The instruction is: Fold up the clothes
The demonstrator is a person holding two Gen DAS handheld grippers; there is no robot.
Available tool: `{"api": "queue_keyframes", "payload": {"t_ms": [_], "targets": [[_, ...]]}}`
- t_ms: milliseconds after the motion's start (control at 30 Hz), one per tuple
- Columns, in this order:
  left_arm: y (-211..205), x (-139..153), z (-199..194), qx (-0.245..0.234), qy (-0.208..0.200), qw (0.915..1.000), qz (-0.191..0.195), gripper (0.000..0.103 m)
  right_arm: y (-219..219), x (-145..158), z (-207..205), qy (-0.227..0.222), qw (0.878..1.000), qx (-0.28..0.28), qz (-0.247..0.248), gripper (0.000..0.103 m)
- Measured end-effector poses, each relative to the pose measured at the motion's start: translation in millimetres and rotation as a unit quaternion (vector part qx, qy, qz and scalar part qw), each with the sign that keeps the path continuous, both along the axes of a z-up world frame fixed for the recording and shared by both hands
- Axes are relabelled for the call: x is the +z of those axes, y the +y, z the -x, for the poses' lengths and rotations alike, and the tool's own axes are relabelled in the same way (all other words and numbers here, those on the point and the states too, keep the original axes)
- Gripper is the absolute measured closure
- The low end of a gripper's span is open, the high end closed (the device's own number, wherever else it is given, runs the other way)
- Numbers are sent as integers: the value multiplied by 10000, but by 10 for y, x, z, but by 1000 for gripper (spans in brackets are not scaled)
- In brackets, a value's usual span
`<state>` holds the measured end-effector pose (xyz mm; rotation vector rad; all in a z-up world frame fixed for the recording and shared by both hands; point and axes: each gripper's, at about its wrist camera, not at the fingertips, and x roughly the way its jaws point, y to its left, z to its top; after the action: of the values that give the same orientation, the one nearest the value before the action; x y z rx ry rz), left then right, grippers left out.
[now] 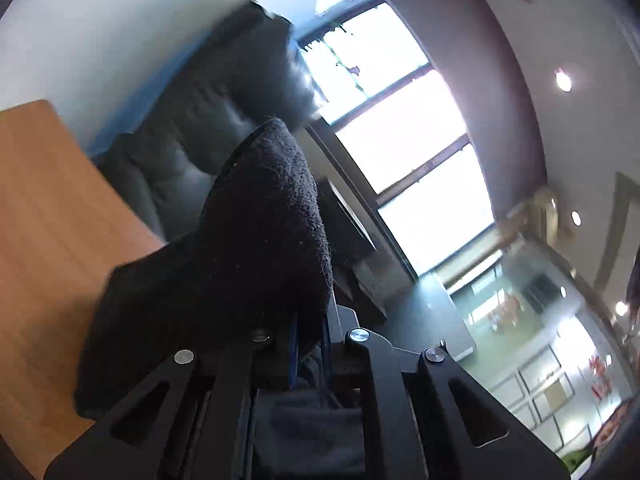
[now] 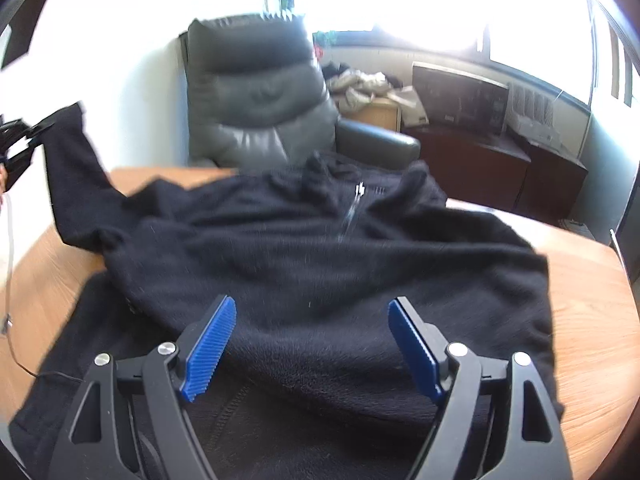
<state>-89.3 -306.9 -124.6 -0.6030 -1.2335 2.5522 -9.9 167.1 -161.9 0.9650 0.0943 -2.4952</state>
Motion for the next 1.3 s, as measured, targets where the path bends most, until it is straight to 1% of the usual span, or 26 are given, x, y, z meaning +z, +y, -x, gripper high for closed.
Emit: {"api": "queue_keyframes", "payload": {"t_ms": [67,133,200,333,400,433,467,500,533,567,600,700,733,767,800,833,933,1000,1067,1100,1133,1167,1200,1233,1267,1300], "targets": [[731,53,228,-600,81,9981,62,96,144,161,-46,111,9997,-7,203,20],[1441,-18,469,-1122,14,9936,106,96,336,322,-90,197,9989,-76,426,20],[2006,-187,669,-1499,-169,9885,51,96,533,422,-111,219,9980,-152,575,20],[3072,-642,663,-2193,-550,9741,-48,96,1053,500,-121,134,9954,-386,864,20],[3442,-850,603,-2435,-732,9671,-17,96,1271,458,-92,81,9944,-524,916,20],[3642,-962,546,-2550,-825,9634,62,96,1400,421,-57,3,9931,-608,1005,20],[3716,-1037,373,-2611,-917,9609,107,96,1533,381,-20,-87,9913,-695,1111,20],[3850,-1156,350,-2671,-1036,9579,168,96,1633,344,16,-179,9898,-744,1202,20],[3885,-1246,310,-2696,-1098,9563,260,96,1696,312,38,-227,9891,-769,1237,20],[3972,-1340,332,-2720,-1172,9544,372,96,1743,281,60,-251,9886,-781,1259,20],[4045,-1437,480,-2732,-1225,9529,476,95,1789,251,84,-274,9882,-789,1282,20],[4113,-1647,438,-2828,-1438,9437,931,89,1818,122,220,-525,9864,-785,1348,19],[4108,-1680,400,-2853,-1475,9411,1059,84,1811,76,274,-629,9855,-776,1370,17],[4072,-1654,326,-2853,-1425,9404,1183,79,1744,33,311,-725,9858,-720,1330,15],[4035,-1629,252,-2851,-1375,9395,1308,64,1654,-10,342,-818,9864,-647,1266,14],[3989,-1594,175,-2837,-1317,9390,1434,44,1564,-53,373,-911,9869,-574,1202,12],[3702,-1392,-97,-2595,-1113,9411,1861,20,1293,-181,467,-1189,9871,-353,1009,10],[3405,-1349,-194,-2369,-1095,9400,2197,15,1112,-267,529,-1372,9864,-206,879,9],[3100,-1316,-279,-2138,-1098,9378,2505,14,879,-401,561,-1394,9889,-245,456,9],[2915,-1353,-254,-2012,-1202,9387,2529,14,812,-489,580,-1422,9888,-372,257,9],[2725,-1404,-194,-1902,-1325,9405,2484,14,818,-586,610,-1516,9865,-595,175,13],[2536,-1456,-135,-1792,-1448,9421,2439,14,845,-683,644,-1630,9829,-842,134,26],[2346,-1515,-78,-1688,-1576,9429,2402,14,900,-728,650,-1645,9807,-1047,167,34],[2175,-1594,-35,-1653,-1689,9422,2375,20,966,-754,645,-1622,9787,-1236,229,48],[2081,-1635,-4,-1766,-1655,9441,2240,23,1002,-751,633,-1646,9769,-1341,225,65],[1999,-1663,25,-1880,-1611,9451,2134,24,1017,-726,622,-1698,9756,-1372,233,74]]}}
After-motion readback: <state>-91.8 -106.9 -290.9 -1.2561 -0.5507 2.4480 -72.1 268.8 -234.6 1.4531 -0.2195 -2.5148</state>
